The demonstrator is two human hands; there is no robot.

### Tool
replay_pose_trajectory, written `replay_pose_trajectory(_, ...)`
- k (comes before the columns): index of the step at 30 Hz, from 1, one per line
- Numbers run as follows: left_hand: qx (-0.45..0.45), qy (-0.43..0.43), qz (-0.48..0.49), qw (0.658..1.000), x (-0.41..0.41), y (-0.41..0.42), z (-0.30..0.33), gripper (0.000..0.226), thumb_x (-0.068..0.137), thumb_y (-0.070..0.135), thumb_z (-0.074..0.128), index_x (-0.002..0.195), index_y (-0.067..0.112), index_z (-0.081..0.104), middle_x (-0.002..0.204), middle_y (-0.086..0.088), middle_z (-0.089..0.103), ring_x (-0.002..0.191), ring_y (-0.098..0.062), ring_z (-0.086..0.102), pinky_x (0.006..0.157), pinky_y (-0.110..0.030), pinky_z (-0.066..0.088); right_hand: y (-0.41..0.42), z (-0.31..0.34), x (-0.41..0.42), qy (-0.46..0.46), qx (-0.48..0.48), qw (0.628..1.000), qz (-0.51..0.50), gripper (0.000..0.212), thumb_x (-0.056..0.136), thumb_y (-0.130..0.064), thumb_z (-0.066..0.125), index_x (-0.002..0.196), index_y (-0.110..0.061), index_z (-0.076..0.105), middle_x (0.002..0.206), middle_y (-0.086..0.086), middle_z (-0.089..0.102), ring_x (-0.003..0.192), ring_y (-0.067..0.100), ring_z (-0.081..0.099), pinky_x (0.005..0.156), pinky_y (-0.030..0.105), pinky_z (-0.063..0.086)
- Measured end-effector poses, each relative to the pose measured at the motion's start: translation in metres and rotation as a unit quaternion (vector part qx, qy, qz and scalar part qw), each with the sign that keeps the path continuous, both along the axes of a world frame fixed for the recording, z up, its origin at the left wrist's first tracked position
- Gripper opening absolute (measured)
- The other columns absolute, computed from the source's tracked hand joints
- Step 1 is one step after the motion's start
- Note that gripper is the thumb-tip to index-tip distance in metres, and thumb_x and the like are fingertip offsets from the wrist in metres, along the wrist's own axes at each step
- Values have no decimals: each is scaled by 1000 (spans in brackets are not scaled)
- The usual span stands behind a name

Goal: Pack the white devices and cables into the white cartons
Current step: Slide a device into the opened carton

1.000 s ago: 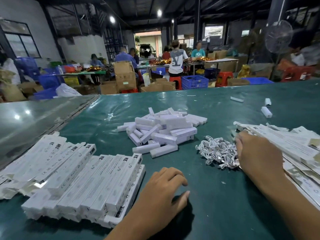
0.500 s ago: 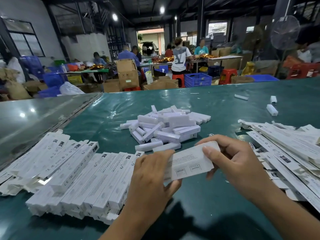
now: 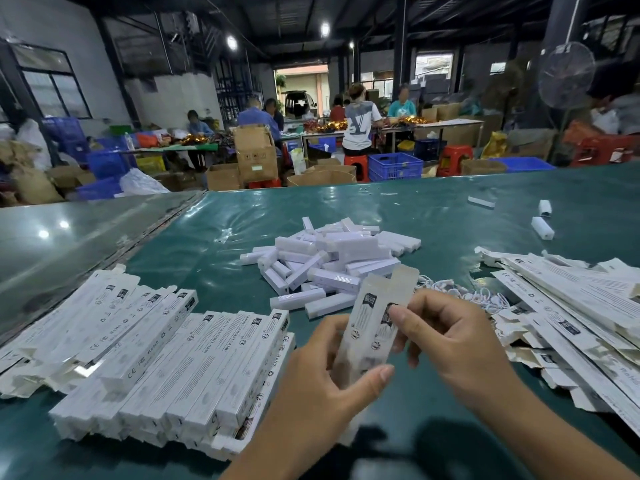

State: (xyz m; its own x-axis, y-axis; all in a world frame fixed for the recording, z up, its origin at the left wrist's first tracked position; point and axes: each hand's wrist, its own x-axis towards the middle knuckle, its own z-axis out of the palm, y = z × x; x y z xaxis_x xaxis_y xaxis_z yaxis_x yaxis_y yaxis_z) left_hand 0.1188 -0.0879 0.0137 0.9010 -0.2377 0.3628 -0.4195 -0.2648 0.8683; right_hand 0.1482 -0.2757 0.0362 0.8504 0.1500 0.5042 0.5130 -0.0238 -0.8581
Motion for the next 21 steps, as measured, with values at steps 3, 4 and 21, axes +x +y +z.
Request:
replay_pose_trajectory(3,47,-50,49,996,-1,-2,-4,45,82,47,79,118,47,53,97,19,74,80,-2,72,69,-15,55,10,-9,-3,18,23,1000,12,12,88,-31,72,78,-24,73,69,10,72,56,18,66,49,26,52)
replay_pose_trajectory(4,50,-57,66,995,-1,-2,-5,41,81,46,77,115,46,54,93,21,73,75,0,70,65,-11,52,12,-11,-4,16,25,1000,0,11,87,-34,73,81,-26,72,71,9,73,58,16,67,50,26,52)
replay_pose_trajectory(21,184,-162,136,960,3,8,-4,19,101,42,54,118,40,47,86,16,57,75,-9,54,64,-29,46,12,-7,-15,-249,-111,935,-229,26,92,-27,57,114,-16,68,102,-8,68,85,10,63,73,18,47)
